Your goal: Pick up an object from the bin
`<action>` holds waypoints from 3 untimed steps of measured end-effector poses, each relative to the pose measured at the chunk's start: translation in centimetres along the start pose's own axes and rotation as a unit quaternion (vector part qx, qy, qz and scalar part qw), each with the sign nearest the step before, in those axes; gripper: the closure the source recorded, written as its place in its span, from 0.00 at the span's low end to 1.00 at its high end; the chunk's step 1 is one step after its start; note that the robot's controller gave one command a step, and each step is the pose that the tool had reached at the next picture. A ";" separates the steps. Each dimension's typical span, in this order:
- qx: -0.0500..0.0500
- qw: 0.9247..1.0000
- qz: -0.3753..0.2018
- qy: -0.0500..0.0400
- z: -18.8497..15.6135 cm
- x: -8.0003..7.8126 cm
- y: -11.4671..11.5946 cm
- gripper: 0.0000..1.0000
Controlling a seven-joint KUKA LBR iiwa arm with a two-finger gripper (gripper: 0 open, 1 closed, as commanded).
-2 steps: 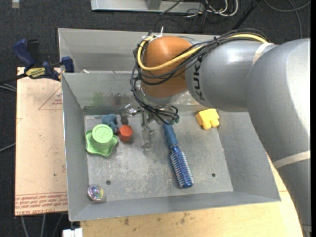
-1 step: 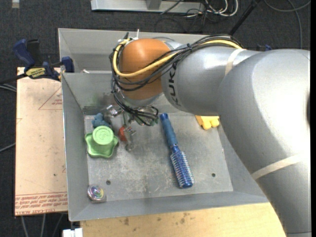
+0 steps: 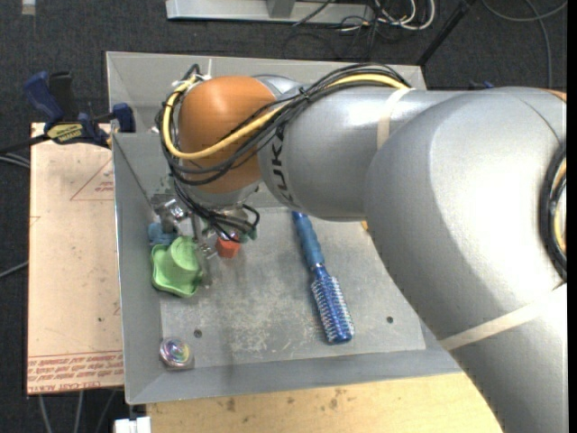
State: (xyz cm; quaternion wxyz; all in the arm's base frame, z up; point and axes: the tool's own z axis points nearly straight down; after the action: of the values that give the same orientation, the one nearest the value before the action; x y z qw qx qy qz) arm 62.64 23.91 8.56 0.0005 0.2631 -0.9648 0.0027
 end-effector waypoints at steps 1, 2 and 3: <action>0.000 1.000 -0.002 -0.003 1.1 0.4 -0.1 0.00; -0.003 0.929 0.370 -0.001 1.5 4.4 2.8 0.00; -0.003 0.929 0.370 -0.001 1.5 4.4 2.7 1.00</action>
Offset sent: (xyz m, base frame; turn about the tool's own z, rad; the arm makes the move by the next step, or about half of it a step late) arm -0.0071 -0.0001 -0.0156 -0.0078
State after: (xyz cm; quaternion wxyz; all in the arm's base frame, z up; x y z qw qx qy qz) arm 57.46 24.03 7.06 -0.0006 -0.1129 -0.9936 -0.0003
